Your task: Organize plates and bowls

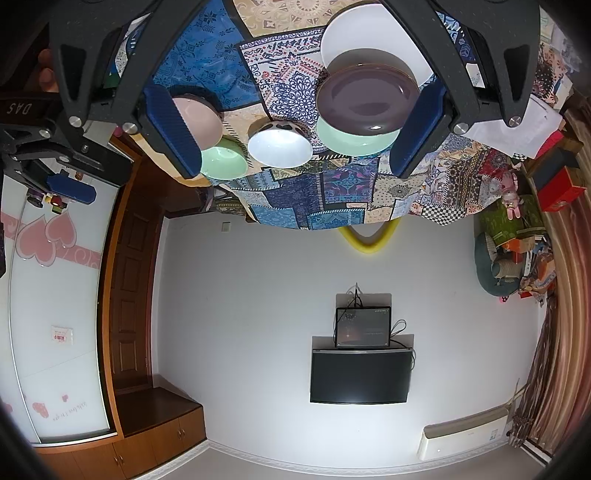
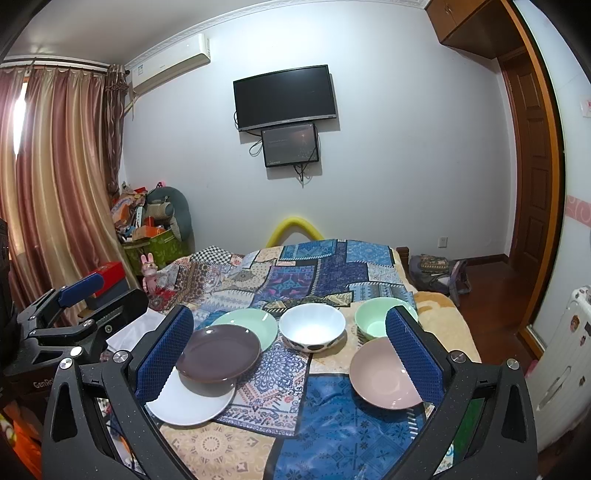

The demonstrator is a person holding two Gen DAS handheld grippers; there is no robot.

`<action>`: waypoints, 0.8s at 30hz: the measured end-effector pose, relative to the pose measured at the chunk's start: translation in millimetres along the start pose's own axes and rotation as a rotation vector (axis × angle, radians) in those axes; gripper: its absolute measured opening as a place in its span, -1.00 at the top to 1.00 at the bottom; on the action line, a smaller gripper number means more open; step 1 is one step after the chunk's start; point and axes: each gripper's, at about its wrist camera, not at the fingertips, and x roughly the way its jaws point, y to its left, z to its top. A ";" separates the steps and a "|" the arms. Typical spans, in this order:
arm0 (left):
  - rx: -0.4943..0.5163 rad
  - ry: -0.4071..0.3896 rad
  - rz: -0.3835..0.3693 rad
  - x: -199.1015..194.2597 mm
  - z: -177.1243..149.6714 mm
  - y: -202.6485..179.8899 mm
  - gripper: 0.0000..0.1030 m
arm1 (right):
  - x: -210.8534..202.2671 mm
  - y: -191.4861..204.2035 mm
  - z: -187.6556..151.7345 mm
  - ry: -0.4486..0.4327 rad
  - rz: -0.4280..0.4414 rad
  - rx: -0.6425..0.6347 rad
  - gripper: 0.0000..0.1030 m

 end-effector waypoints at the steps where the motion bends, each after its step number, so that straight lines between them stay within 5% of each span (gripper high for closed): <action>1: 0.000 0.000 -0.001 0.0 0.0 0.1 -1.00 | 0.0 0.4 -0.4 0.000 0.000 0.000 -1.00; 24: -0.012 0.007 -0.007 1.8 -2.2 0.8 -1.00 | 3.8 2.0 -5.0 0.010 0.008 0.008 -1.00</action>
